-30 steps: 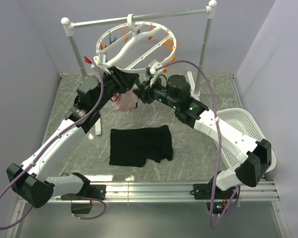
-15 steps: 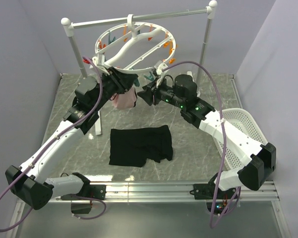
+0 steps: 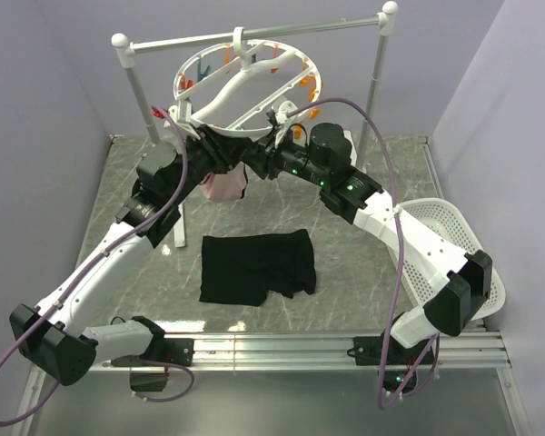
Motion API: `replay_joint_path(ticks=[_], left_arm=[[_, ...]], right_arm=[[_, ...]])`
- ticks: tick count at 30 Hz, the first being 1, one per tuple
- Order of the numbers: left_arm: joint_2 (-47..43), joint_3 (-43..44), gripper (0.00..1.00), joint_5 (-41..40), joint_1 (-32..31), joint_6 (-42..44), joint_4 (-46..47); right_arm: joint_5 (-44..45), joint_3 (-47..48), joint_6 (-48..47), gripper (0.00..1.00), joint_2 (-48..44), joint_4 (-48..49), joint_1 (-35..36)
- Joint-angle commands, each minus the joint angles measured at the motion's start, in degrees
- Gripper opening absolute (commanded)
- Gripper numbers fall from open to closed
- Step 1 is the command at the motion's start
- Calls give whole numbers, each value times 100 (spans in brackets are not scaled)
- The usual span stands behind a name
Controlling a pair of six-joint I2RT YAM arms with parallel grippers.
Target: Clip the underwear to the hanger
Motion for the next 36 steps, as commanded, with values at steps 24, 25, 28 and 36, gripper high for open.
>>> replay_joint_path(ticks=[24, 25, 28, 36], left_arm=[[-403, -211, 40, -1046, -10, 67, 1265], [-411, -211, 41, -1073, 7, 41, 1282], [-429, -307, 43, -1003, 25, 6, 1467], [-376, -290, 44, -993, 51, 137, 1686]], right_arm=[[443, -121, 132, 0, 5, 461, 269], [426, -165, 132, 0, 5, 479, 278], [399, -174, 308, 0, 13, 479, 287], [355, -218, 247, 0, 13, 444, 295]])
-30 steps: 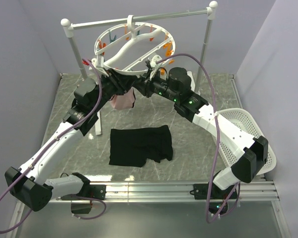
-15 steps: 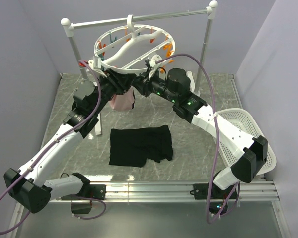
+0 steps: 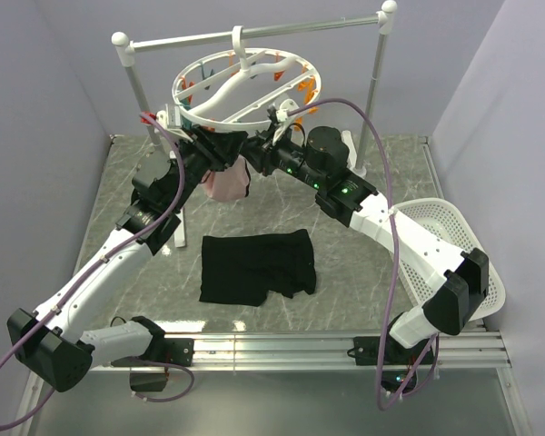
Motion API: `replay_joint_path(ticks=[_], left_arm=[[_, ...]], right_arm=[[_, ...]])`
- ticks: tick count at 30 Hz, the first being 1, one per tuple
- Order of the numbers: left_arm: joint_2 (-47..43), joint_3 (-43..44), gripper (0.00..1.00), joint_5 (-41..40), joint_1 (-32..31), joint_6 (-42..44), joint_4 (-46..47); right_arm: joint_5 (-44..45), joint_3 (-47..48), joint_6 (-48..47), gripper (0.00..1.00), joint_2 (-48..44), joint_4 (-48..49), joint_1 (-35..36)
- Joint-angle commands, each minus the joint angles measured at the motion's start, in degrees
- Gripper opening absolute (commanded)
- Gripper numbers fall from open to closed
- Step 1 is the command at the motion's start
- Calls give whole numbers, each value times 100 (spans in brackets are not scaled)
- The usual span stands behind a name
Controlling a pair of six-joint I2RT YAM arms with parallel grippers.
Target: Clip the underwear to the hanger
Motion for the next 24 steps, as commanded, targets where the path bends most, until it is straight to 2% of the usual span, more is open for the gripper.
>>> replay_joint_path(ticks=[1, 4, 7, 10, 11, 12, 15, 19, 24], left_arm=[[-149, 90, 44, -406, 102, 96, 887], [-123, 81, 39, -362, 119, 70, 975], [-52, 178, 26, -423, 119, 17, 888], [0, 240, 2, -258, 154, 78, 755], [-8, 240, 0, -213, 180, 104, 738], [0, 231, 0, -178, 181, 122, 686], [-52, 187, 0, -37, 198, 201, 536], [-105, 99, 0, 95, 189, 271, 404], [-114, 108, 0, 227, 207, 219, 176]], right_arm=[[-211, -132, -3, 0, -70, -122, 107], [-237, -185, -29, 0, -87, -149, 116], [-264, -229, -196, 0, -113, -157, 134], [-290, -203, -249, 0, -122, -262, 151], [-290, -194, -258, 5, -114, -359, 143], [-264, -203, -301, 24, -131, -394, 151], [-176, -343, -442, 50, -306, -509, 143], [-219, -676, -583, 54, -544, -527, 11], [-386, -546, -583, 52, -536, -448, -147]])
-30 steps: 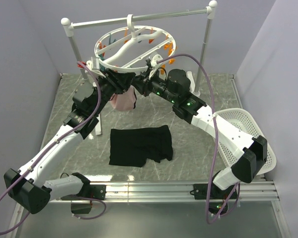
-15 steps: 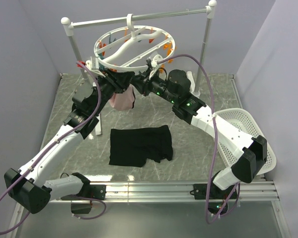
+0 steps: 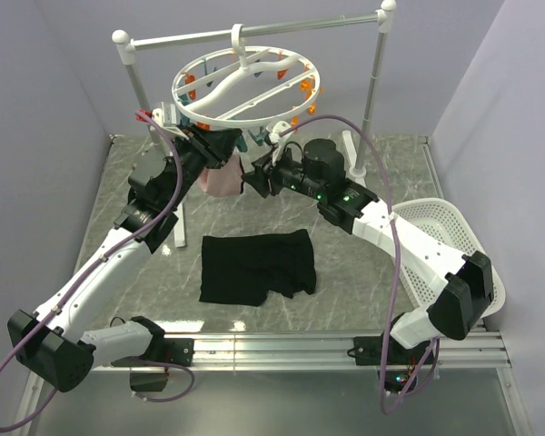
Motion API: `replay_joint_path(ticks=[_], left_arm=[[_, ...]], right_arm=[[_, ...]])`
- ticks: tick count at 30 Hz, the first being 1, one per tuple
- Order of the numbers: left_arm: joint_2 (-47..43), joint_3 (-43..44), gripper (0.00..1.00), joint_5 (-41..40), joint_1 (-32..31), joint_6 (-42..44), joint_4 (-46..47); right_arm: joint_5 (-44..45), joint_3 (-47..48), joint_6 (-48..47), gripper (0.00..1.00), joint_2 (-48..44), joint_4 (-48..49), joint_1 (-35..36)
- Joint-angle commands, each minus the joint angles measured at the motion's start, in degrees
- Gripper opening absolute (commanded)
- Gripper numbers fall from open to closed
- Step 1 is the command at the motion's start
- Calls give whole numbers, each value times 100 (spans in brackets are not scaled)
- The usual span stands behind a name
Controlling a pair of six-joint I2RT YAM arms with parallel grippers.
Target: Clip the underwear to the hanger
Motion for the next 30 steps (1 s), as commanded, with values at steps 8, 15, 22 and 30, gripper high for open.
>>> replay_joint_path(ticks=[8, 15, 22, 30], left_arm=[[-107, 82, 0, 317, 58, 128, -57], [-98, 64, 0, 388, 67, 101, -22], [-177, 64, 7, 283, 67, -13, -40], [-204, -6, 48, -8, 76, -162, 40]], right_arm=[[-366, 854, 139, 50, 34, 386, -104], [-305, 1206, 210, 50, 368, 360, -104], [-252, 1294, 166, 14, 527, 298, -95], [-305, 1215, 139, 0, 439, 360, -104]])
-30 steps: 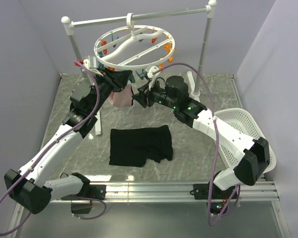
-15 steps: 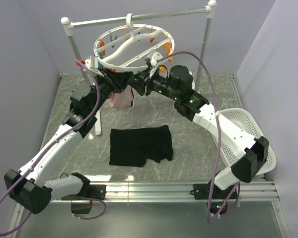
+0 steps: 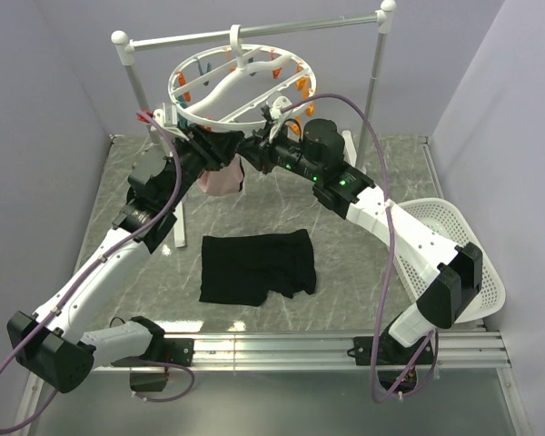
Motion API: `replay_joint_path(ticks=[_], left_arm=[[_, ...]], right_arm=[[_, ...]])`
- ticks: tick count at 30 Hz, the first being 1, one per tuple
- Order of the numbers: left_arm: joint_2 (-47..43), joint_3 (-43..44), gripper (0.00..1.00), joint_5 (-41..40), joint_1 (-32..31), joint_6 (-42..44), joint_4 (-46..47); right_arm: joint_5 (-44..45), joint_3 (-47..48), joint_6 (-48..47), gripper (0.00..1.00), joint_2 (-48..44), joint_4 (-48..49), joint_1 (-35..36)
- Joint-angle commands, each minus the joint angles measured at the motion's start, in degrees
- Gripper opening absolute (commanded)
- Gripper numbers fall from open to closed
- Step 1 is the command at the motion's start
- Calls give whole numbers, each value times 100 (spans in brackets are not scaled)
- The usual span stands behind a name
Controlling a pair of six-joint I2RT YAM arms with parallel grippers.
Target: Clip the underwear to the hanger
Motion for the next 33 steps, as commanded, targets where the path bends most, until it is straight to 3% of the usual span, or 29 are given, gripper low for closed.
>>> replay_joint_path(ticks=[1, 11, 22, 27, 30, 33], left_arm=[[-158, 5, 52, -161, 8, -160, 302], [9, 128, 69, -468, 17, -292, 258], [141, 286, 55, -495, 8, -187, 539], [211, 321, 53, -442, 17, -178, 645], [220, 348, 47, -486, 17, -213, 688], [194, 347, 49, -503, 17, -213, 724]], right_arm=[[-112, 166, -57, 0, -79, 102, 3], [-165, 140, 4, 0, -79, 102, 65], [-174, 78, -101, 0, -88, 32, 161], [-200, 34, -154, 0, -105, -4, 197], [-200, 17, -136, 0, -97, -4, 206], [-156, -1, -127, 0, -88, -30, 206]])
